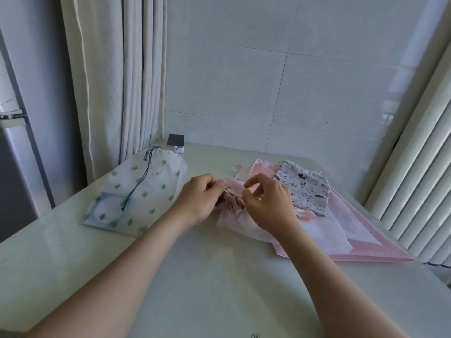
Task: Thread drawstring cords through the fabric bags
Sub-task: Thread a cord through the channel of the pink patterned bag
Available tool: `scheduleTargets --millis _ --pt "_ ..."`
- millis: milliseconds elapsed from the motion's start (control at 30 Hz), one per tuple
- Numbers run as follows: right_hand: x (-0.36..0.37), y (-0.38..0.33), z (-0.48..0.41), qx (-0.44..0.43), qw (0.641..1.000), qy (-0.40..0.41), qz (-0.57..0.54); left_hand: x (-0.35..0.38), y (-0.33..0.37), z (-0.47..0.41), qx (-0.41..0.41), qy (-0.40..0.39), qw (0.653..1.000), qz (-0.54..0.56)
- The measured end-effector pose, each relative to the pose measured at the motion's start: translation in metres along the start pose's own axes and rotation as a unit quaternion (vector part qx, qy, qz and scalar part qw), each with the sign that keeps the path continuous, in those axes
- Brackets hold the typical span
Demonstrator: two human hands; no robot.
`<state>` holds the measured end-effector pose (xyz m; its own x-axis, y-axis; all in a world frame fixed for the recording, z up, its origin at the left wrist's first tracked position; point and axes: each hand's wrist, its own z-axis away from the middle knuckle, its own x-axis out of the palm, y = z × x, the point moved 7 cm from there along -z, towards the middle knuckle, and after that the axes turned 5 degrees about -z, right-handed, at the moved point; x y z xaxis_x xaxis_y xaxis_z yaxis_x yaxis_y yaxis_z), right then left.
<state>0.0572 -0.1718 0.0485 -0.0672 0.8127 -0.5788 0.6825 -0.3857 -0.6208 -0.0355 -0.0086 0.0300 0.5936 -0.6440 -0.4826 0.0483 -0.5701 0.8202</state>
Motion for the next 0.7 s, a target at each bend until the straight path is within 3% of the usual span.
scheduleTargets --millis 200,400,533,700 --pt "-0.002 -0.018 0.007 -0.030 0.998 0.012 -0.049 0.000 0.007 0.002 -0.007 -0.013 0.995 0.101" --pt "0.001 -0.017 0.010 -0.011 1.000 0.015 -0.022 -0.001 0.015 0.006 0.026 -0.005 0.994 0.103" --pt "0.005 -0.019 0.011 -0.025 1.000 0.000 -0.008 0.006 0.015 0.008 -0.013 -0.053 0.977 0.204" --pt "0.006 -0.019 0.012 -0.063 0.998 -0.020 -0.006 0.016 0.013 0.014 -0.068 -0.115 0.967 0.219"
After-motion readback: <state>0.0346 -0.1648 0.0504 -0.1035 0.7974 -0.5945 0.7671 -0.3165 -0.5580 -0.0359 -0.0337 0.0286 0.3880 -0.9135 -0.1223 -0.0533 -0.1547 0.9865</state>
